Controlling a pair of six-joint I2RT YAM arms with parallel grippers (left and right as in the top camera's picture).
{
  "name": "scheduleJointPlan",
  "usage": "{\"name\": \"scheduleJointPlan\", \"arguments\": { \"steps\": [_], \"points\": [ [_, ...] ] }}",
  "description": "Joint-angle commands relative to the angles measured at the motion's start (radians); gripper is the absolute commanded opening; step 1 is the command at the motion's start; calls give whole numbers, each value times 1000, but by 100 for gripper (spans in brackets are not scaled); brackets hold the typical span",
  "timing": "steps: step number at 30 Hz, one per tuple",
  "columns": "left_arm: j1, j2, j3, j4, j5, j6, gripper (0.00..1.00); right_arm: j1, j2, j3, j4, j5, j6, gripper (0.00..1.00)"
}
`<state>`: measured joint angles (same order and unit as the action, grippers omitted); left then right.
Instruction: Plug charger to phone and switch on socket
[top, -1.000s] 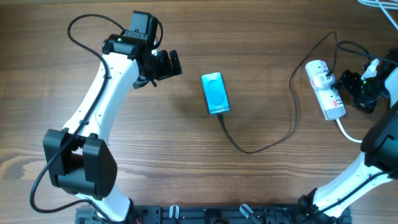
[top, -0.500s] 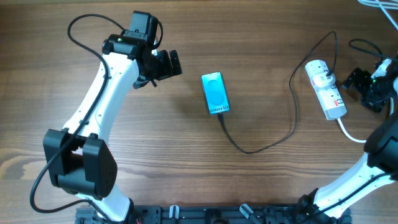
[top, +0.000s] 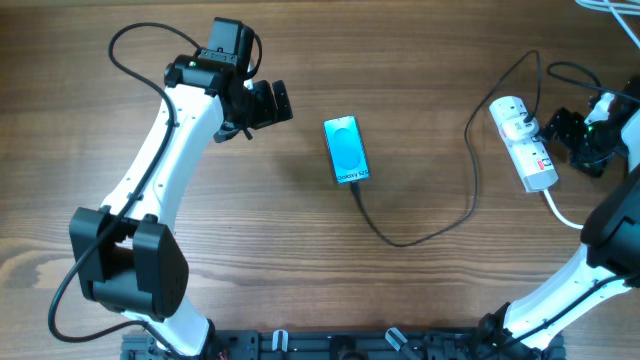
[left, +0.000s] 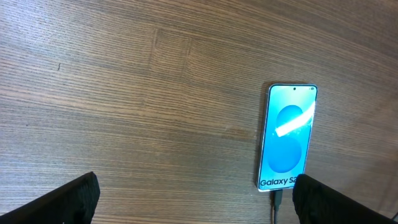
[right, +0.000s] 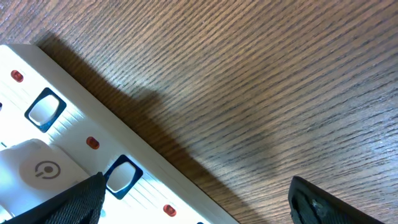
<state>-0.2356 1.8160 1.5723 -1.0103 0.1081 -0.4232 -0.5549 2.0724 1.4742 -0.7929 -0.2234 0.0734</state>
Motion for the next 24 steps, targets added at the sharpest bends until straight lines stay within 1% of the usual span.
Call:
{"name": "scheduleJointPlan", "arguments": {
  "steps": [1, 8, 14, 19, 24],
  "points": [
    [2, 4, -2, 0, -13, 16, 100, 6, 19, -11, 17, 21, -18, 95],
    [2, 4, -2, 0, -13, 16, 100, 9, 19, -24, 3, 13, -18, 95],
    [2, 4, -2, 0, -13, 16, 100, 9, 19, -82, 45, 13, -21, 94],
    [2, 4, -2, 0, -13, 16, 100, 9, 19, -86, 34, 15, -21, 94],
    [2, 4, -2, 0, -13, 16, 100, 9, 19, -95, 36, 48, -20, 94]
  ]
}}
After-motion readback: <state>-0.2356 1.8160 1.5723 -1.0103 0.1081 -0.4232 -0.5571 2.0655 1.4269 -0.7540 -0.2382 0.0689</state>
